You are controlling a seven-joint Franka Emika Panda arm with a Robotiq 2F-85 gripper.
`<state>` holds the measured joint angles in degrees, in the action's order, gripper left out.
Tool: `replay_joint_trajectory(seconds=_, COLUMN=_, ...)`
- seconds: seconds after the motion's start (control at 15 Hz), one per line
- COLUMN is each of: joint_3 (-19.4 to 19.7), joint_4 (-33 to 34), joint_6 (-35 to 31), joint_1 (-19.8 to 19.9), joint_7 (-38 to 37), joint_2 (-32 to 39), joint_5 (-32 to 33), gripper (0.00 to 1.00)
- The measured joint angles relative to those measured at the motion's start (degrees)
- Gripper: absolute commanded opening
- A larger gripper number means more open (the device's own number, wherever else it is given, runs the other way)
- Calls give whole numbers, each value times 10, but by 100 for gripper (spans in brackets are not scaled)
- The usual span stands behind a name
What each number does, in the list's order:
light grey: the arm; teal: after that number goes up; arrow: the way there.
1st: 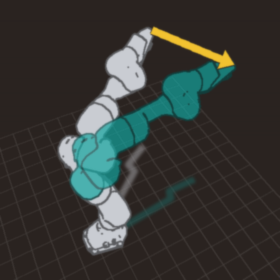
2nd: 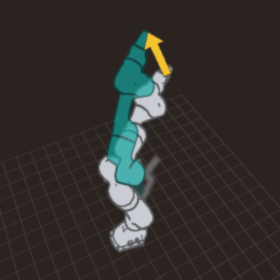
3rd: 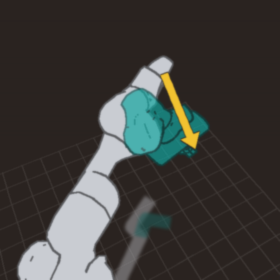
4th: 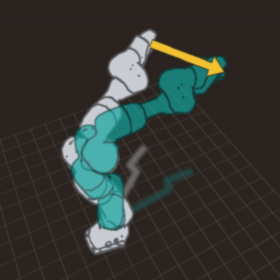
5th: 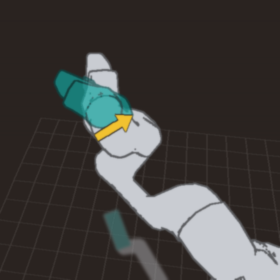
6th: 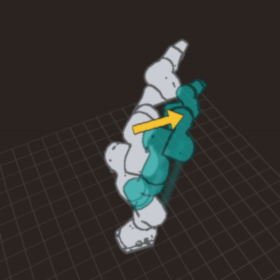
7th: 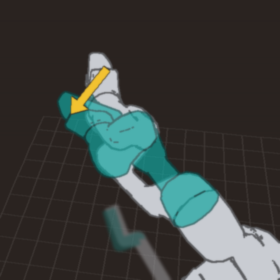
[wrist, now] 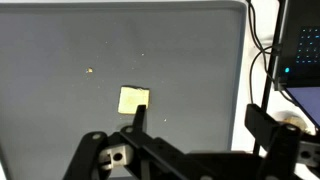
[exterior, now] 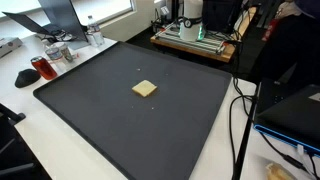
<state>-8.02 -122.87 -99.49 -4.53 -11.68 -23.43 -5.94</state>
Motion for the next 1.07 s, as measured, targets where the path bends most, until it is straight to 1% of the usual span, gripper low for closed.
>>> replay_joint_trajectory(seconds=0.53, joint_3=-1, joint_4=0, joint_6=0, joint_1=0, joint_7=1, joint_2=0, joint_5=0, gripper=100)
replay_joint_trajectory(seconds=0.67, joint_3=-7, joint_4=0, joint_6=0, joint_1=-3, joint_7=4, joint_2=0, joint_5=1, gripper=100)
replay_joint_trajectory(seconds=0.8, joint_3=-18, joint_4=0, joint_6=1, joint_1=-15, joint_7=7, joint_2=0, joint_5=-1, gripper=100)
replay_joint_trajectory(seconds=1.07, joint_3=-35, joint_4=0, joint_6=14, joint_1=-58, joint_7=22, joint_2=-3, joint_5=-27, gripper=100)
